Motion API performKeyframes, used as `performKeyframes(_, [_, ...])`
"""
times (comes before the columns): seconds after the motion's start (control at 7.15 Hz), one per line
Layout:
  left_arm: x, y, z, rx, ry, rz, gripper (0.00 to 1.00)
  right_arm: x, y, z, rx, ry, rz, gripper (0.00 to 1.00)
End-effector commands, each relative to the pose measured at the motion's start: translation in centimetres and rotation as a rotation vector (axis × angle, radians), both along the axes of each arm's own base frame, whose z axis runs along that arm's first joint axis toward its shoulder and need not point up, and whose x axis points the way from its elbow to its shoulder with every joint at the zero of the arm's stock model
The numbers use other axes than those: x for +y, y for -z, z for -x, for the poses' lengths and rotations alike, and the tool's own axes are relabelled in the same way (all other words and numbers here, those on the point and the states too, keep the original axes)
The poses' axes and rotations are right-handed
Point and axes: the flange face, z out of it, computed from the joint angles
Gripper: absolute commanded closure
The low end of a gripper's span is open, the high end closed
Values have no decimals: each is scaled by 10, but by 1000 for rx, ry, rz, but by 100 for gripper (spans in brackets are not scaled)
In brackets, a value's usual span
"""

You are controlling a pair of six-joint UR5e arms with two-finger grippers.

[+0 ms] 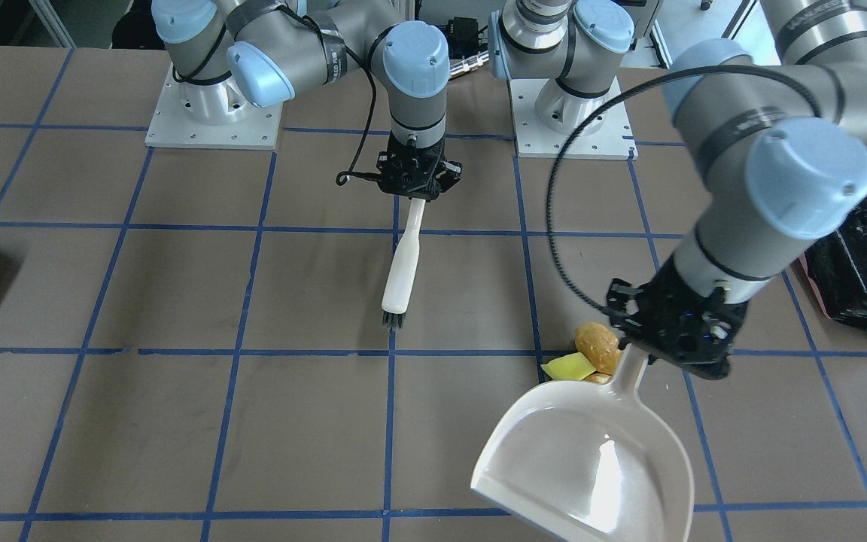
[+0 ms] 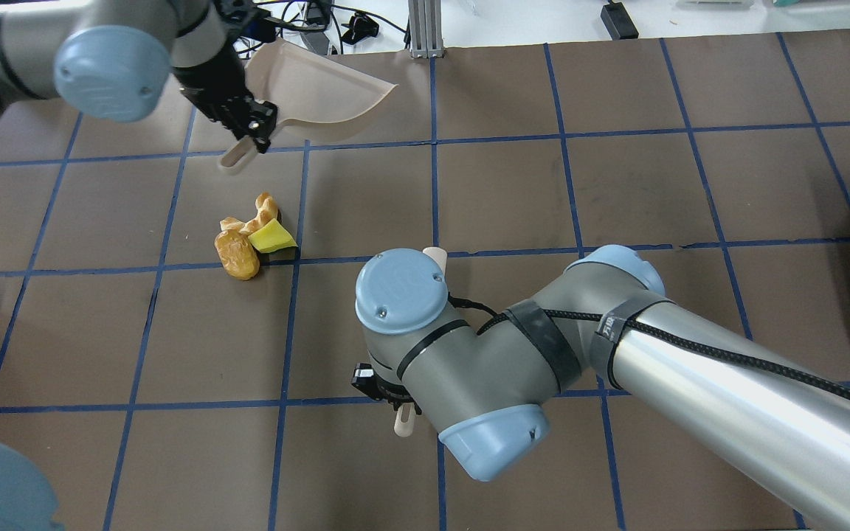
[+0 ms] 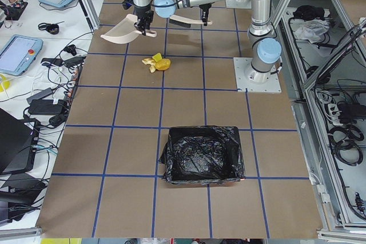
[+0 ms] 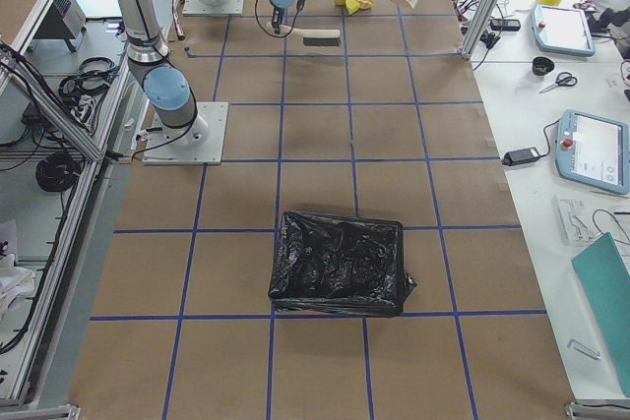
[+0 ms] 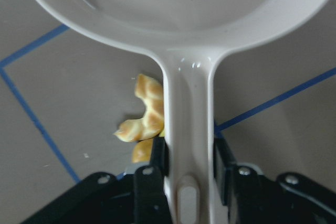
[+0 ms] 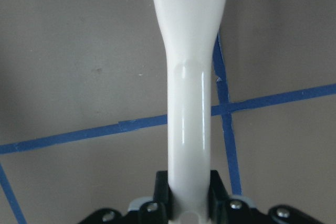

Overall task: Sweep and dump trash in nearest bin
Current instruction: 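Carry the dustpan beside the trash with the left gripper while the right brings the brush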

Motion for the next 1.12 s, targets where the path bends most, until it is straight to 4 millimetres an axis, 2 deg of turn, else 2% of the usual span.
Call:
performKeyframes(0.0, [22,0,-142,-33,233,-68,100,-28,-11,-21,25,91,-35,100])
performKeyframes(0.28, [50,20,-254,-50,469,-125,100,-52,-13,-42,17,223,-36,100])
performKeyframes(0.42, [56,31,-288,-56,604,-127,100,-73,-20,-60,-19,252,-32,100])
performKeyframes(0.56, [58,40,-303,-54,687,-128,100,-93,-8,-79,3,366,-52,100])
performKeyframes(0.7, [51,53,-309,-65,814,-119,100,-90,-8,-113,-3,389,-40,100])
performKeyframes(0.98, [44,100,-315,-106,959,-101,100,-92,1,-163,-2,482,-38,100])
